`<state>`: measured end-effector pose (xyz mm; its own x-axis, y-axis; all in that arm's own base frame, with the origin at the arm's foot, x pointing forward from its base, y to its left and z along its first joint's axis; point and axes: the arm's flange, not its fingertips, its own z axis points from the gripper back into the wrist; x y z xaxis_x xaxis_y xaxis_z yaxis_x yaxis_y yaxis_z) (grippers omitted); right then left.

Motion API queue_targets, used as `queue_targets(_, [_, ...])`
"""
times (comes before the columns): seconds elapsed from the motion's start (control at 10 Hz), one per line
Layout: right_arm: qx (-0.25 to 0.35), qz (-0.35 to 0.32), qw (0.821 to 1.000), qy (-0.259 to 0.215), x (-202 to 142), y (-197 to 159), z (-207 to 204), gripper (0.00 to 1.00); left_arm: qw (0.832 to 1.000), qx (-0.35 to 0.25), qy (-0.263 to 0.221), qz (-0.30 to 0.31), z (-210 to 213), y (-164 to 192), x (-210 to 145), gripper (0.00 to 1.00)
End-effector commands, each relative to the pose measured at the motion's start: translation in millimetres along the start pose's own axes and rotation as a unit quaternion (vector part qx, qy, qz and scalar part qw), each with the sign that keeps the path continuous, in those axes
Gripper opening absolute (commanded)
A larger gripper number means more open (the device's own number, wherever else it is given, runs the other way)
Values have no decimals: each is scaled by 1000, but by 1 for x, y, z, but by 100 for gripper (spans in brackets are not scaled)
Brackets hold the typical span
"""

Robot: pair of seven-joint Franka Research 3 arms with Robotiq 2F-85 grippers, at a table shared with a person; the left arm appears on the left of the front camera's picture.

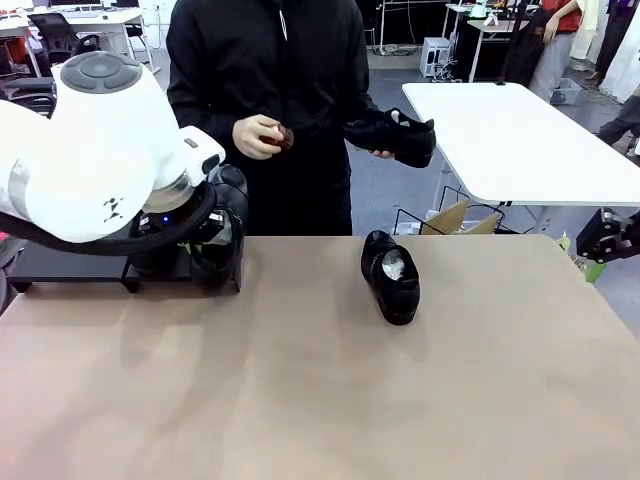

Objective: Organize the shoes by placing them on the stand.
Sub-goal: Place the Shoe from the middle of the table onto the Shoes Stand.

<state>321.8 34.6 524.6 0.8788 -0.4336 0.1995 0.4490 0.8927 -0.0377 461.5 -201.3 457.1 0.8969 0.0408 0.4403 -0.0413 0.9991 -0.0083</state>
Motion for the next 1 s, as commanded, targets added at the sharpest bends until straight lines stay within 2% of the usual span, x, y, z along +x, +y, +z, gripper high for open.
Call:
queue_targets(0.0, [1, -1, 1000, 0, -1, -1, -2, 100, 999, 7, -29, 30, -19, -4, 31, 0])
queue_targets(0.4, [1, -1, 1000, 0, -1, -1, -2, 100, 998, 0, -39, 53, -38, 2, 59, 0])
queue_targets(0.9, [1, -1, 1000, 0, -1, -1, -2, 100, 997, 19, -49, 52, -58, 1, 64, 0])
